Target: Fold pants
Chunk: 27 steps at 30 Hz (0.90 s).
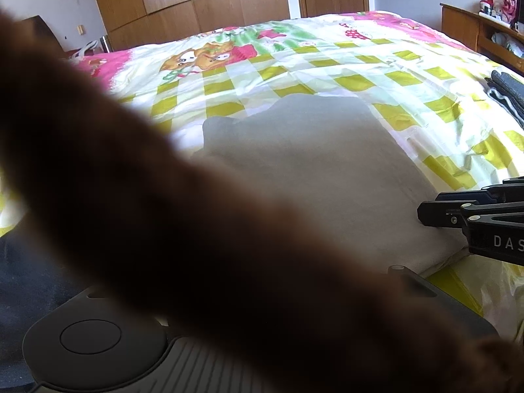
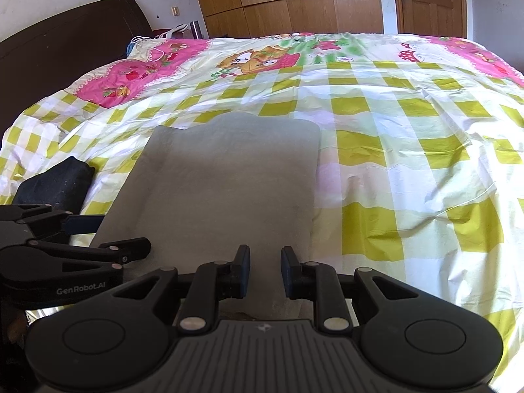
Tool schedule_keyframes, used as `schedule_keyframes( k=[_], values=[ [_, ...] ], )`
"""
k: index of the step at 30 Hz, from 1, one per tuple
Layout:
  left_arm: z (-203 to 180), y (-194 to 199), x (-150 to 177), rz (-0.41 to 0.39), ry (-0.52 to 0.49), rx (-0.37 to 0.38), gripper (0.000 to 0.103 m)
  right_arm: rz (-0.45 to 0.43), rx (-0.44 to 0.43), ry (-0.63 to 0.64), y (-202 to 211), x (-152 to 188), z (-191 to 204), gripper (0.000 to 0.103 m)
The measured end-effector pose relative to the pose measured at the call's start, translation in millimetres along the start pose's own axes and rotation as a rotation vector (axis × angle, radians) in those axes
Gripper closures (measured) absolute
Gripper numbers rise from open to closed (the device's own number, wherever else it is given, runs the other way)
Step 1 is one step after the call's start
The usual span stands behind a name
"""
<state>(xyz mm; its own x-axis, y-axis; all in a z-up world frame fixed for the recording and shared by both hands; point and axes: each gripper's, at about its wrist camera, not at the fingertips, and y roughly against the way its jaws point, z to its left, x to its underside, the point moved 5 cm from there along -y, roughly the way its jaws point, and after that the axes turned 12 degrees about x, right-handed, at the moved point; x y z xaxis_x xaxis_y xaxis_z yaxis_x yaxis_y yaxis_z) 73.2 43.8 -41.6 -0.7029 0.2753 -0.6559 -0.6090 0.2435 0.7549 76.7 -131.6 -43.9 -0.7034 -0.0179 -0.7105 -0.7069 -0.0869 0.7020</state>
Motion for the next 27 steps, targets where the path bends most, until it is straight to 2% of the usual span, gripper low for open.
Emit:
schedule_keyframes(
  k=[7, 10, 13, 17, 27],
  values=[
    [-2, -17, 8, 0.084, -0.006, -0.011, 0.042, -0.005, 0.004, 0.012, -2, 3, -1, 0.067],
    [-1, -17, 9, 0.09, -0.002, -0.017, 0.039, -0.009, 0.019, 0.028, -6, 5, -3, 0.066],
    [0, -16, 9, 0.093, 0.003, -0.021, 0.038, -0.012, 0.037, 0.027, -7, 6, -8, 0.058],
    [4, -19, 11, 0.097, 0.033, -0.013, 0.035, 0.02, -0.003, -0.049, -10, 6, -20, 0.058],
    [6, -11, 12, 0.088, 0.053, -0.014, 0.032, -0.015, 0.032, -0.091, -6, 3, -30, 0.058]
  ],
)
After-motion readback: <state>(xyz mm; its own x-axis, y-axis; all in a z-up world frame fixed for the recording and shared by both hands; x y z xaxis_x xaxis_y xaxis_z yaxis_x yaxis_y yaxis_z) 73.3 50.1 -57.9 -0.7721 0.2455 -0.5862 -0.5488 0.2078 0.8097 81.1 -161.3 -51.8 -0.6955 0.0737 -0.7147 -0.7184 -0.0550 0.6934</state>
